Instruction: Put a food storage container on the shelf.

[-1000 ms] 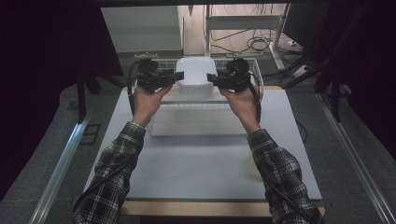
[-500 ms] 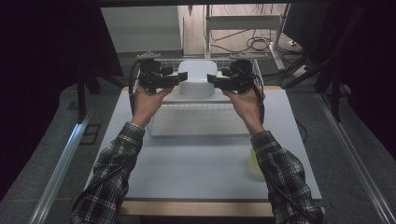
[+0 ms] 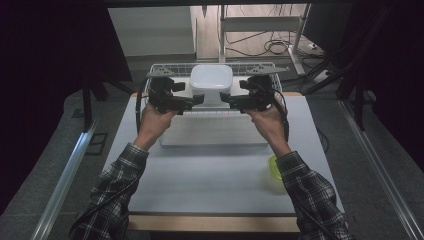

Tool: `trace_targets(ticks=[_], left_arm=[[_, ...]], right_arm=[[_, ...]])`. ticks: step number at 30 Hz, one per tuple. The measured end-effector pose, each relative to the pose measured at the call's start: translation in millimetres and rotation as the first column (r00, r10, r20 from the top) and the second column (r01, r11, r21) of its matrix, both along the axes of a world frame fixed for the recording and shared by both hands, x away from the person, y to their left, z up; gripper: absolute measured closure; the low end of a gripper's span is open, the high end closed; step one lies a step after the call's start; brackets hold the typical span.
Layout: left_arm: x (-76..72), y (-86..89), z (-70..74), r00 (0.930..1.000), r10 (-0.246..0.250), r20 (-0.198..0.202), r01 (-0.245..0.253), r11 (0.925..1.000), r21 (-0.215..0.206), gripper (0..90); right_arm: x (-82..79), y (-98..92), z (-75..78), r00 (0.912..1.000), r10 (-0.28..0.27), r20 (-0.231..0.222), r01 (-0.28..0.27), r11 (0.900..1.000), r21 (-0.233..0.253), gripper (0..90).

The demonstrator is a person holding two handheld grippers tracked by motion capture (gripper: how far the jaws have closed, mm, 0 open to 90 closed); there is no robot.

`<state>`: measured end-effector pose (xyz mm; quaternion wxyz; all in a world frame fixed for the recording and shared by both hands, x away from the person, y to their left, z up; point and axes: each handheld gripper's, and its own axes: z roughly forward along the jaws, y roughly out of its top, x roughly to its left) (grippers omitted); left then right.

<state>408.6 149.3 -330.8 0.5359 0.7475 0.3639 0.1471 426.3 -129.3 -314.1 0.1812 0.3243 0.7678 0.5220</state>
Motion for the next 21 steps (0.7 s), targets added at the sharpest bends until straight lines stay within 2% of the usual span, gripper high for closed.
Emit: trace_targets(ticks=[10, 21], left_arm=[[-17.1, 4.8, -9.5, 0.9986, -0.023, 0.047, 0.023, 0.9996, 0.014, 4.0], [-39.0, 1.8, -22.4, 0.9961, -0.027, 0.084, 0.019, 0.9962, 0.085, 2.3]], right_arm=[[-10.0, -2.0, -8.7, 0.9998, 0.021, 0.0, -0.021, 1.0, -0.021, 10.8], [-20.8, -7.5, -20.7, 0.9987, 0.045, -0.022, -0.045, 0.999, -0.019, 7.7]])
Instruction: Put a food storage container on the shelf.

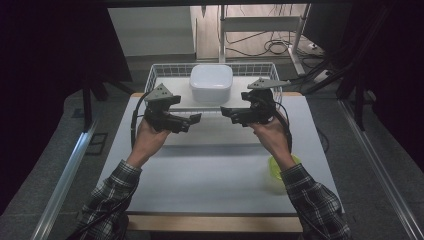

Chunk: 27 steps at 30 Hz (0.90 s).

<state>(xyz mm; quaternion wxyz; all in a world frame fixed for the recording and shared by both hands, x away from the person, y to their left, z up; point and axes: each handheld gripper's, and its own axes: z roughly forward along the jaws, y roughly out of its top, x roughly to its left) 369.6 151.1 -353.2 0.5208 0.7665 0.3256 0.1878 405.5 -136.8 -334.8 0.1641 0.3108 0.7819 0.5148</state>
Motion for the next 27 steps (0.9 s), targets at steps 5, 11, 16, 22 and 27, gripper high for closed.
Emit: trace_targets(ticks=[5, 11, 16, 22, 27], left_arm=[[-7.5, -1.3, -5.5, 0.9999, -0.011, 0.0, 0.011, 0.9999, -0.001, 3.2], [-13.4, 0.9, -13.7, 0.9989, -0.046, 0.009, 0.046, 0.9989, -0.009, 4.7], [-18.9, 3.0, -21.4, 0.9975, -0.069, 0.012, 0.069, 0.9976, -0.008, 5.3], [-28.6, 2.7, -28.3, 0.9962, -0.087, -0.006, 0.087, 0.9962, 0.002, 5.5], [-40.2, 1.1, -33.4, 0.995, -0.1, -0.001, 0.1, 0.9948, 0.022, 5.4]], right_arm=[[-5.9, -1.1, -5.7, 0.9999, 0.012, -0.005, -0.012, 1.0, -0.012, 6.9], [-14.4, -4.8, -11.4, 0.9996, 0.027, -0.005, -0.027, 0.999, -0.02, 6.1], [-21.1, -9.0, -17.5, 0.9992, 0.04, -0.002, -0.04, 0.999, -0.032, 4.2], [-30.1, -12.4, -25.8, 0.9983, 0.058, -0.009, -0.059, 0.997, -0.048, 3.0], [-39.9, -13.9, -33.4, 0.997, 0.076, -0.014, -0.076, 0.996, -0.056, 2.5]])
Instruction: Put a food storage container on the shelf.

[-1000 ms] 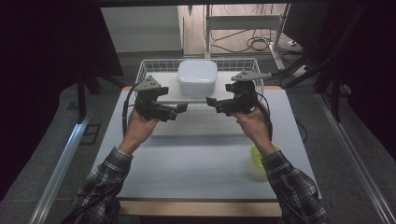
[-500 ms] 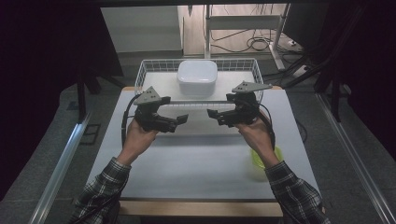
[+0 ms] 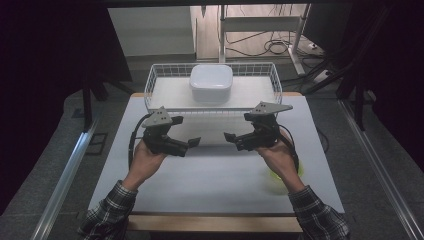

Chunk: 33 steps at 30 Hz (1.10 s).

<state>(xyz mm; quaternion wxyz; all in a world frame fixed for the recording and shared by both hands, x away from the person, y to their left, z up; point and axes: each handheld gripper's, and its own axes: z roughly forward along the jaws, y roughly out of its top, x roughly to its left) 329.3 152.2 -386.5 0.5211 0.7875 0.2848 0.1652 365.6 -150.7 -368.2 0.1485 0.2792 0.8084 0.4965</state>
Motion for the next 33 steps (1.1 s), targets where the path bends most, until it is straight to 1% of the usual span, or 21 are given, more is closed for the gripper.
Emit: trace_targets(ticks=[4, 7, 9, 11, 14, 17, 19, 20, 23, 25, 28, 31, 32, 33], left_arm=[[-10.2, -1.2, -5.3, 1.0, -0.008, 0.005, 0.008, 0.9999, 0.011, 5.3], [-17.4, -1.3, -10.3, 0.9999, -0.013, 0.009, 0.013, 0.9998, 0.012, 5.1], [-19.8, -1.5, -12.2, 0.9999, -0.013, 0.009, 0.012, 0.9998, 0.013, 4.9], [-25.8, -0.6, -18.2, 0.9999, -0.011, 0.01, 0.011, 0.9998, 0.016, 4.8], [-30.9, 0.9, -24.6, 1.0, -0.006, 0.006, 0.006, 0.9998, 0.017, 4.6], [-34.6, 1.9, -31.3, 1.0, 0.001, -0.004, -0.001, 0.9997, 0.025, 4.4], [-37.3, 1.5, -36.4, 0.9999, 0.011, -0.01, -0.011, 0.9998, 0.016, 4.3], [-38.4, 1.5, -38.8, 0.9999, 0.01, -0.014, -0.01, 0.9997, 0.021, 4.3], [-42.5, 1.0, -45.6, 0.9998, 0.014, -0.01, -0.014, 0.9992, 0.038, 4.1], [-45.2, 0.2, -49.9, 0.9999, 0.007, -0.011, -0.006, 0.9986, 0.052, 3.3], [-50.7, 0.3, -56.0, 1.0, 0.005, 0.0, -0.005, 0.9975, 0.07, 2.3], [-55.9, 1.8, -63.0, 0.9999, 0.006, -0.008, -0.006, 0.9983, 0.059, 1.6], [-55.9, 1.8, -63.0, 0.9999, 0.006, -0.008, -0.006, 0.9983, 0.059, 1.5], [-59.2, 3.8, -67.8, 0.9998, 0.015, -0.011, -0.015, 0.9984, 0.054, 1.2]], right_arm=[[-8.8, -1.4, -6.7, 1.0, 0.008, -0.003, -0.008, 1.0, -0.013, 2.5], [-16.1, -2.6, -12.1, 1.0, 0.008, 0.005, -0.008, 0.999, -0.031, 2.6], [-18.6, -3.2, -13.8, 1.0, 0.008, 0.006, -0.008, 0.999, -0.032, 2.6], [-26.2, -5.5, -19.4, 1.0, 0.009, 0.004, -0.008, 0.999, -0.033, 2.5], [-32.2, -7.9, -23.5, 0.9999, 0.008, 0.007, -0.008, 0.999, -0.036, 2.4], [-38.2, -10.6, -28.2, 0.9999, 0.009, 0.007, -0.009, 1.0, -0.028, 2.2], [-41.9, -12.5, -32.4, 0.9999, 0.009, 0.005, -0.009, 1.0, -0.027, 2.3], [-43.8, -13.5, -35.0, 1.0, 0.008, 0.0, -0.008, 1.0, -0.027, 2.3], [-47.8, -16.8, -43.8, 0.9999, 0.002, -0.012, -0.002, 1.0, -0.029, 1.8], [-49.9, -19.2, -49.0, 0.9996, -0.011, -0.025, 0.011, 1.0, -0.02, 0.8], [-54.0, -23.1, -56.0, 0.9991, -0.02, -0.038, 0.02, 1.0, -0.004, 0.5], [-59.1, -26.3, -62.0, 0.9987, -0.023, -0.044, 0.023, 1.0, 0.0, 0.5], [-60.9, -27.3, -63.9, 0.9986, -0.025, -0.047, 0.026, 1.0, 0.004, 0.5], [-62.8, -28.1, -65.8, 0.9983, -0.028, -0.05, 0.028, 1.0, 0.007, 0.5]])
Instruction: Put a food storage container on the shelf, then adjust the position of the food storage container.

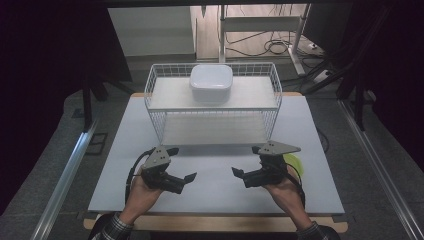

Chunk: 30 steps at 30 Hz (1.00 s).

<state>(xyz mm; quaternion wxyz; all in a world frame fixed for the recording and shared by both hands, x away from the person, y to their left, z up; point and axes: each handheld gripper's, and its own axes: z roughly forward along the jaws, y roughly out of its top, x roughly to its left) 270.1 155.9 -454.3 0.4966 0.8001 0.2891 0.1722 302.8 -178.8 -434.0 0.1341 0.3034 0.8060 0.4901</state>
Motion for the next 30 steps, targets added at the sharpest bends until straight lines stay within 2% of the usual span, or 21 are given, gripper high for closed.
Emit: trace_targets(ticks=[3, 6, 10, 15, 17, 18, 20, 25, 30], left_arm=[[-3.9, 2.9, -5.2, 0.9999, 0.011, -0.001, -0.011, 0.9999, -0.006, 0.8], [-11.9, 9.2, -16.3, 0.9992, 0.038, -0.009, -0.038, 0.9992, -0.011, 0.7], [-19.1, 12.2, -29.9, 0.9988, 0.047, -0.013, -0.047, 0.9989, 0.009, 0.7], [-23.0, 9.5, -46.3, 0.9983, 0.036, -0.047, -0.034, 0.9987, 0.037, 0.5], [-23.5, 8.6, -48.7, 0.9982, 0.035, -0.048, -0.032, 0.9985, 0.045, 0.4], [-24.0, 7.4, -51.8, 0.9984, 0.034, -0.045, -0.031, 0.9976, 0.063, 0.4], [-23.9, 6.8, -53.3, 0.9986, 0.035, -0.04, -0.032, 0.9967, 0.075, 0.3], [-23.7, 8.5, -52.6, 0.9985, 0.041, -0.036, -0.039, 0.9973, 0.063, 0.1], [-23.0, 10.5, -52.8, 0.9983, 0.048, -0.035, -0.046, 0.9974, 0.056, 0.1]], right_arm=[[-5.7, -1.8, -6.4, 1.0, 0.002, -0.001, -0.002, 1.0, 0.002, 0.5], [-11.3, -3.1, -13.3, 1.0, 0.003, -0.006, -0.003, 1.0, -0.006, 1.6], [-16.5, -4.9, -22.1, 0.9998, 0.0, -0.018, -0.001, 1.0, -0.012, 2.7], [-21.9, -3.6, -34.6, 0.9999, 0.005, -0.016, -0.006, 0.999, -0.054, 2.6], [-22.6, -3.1, -37.4, 0.9997, 0.007, -0.022, -0.008, 0.998, -0.062, 2.6], [-23.2, -2.0, -43.8, 0.9994, 0.011, -0.034, -0.013, 0.997, -0.077, 2.6], [-23.0, -0.5, -47.4, 0.9991, 0.014, -0.04, -0.018, 0.995, -0.099, 2.6], [-22.5, -0.1, -48.7, 0.9994, 0.011, -0.034, -0.015, 0.992, -0.128, 2.7], [-18.6, -7.0, -45.3, 0.998, -0.049, -0.04, 0.043, 0.987, -0.155, 2.4]])
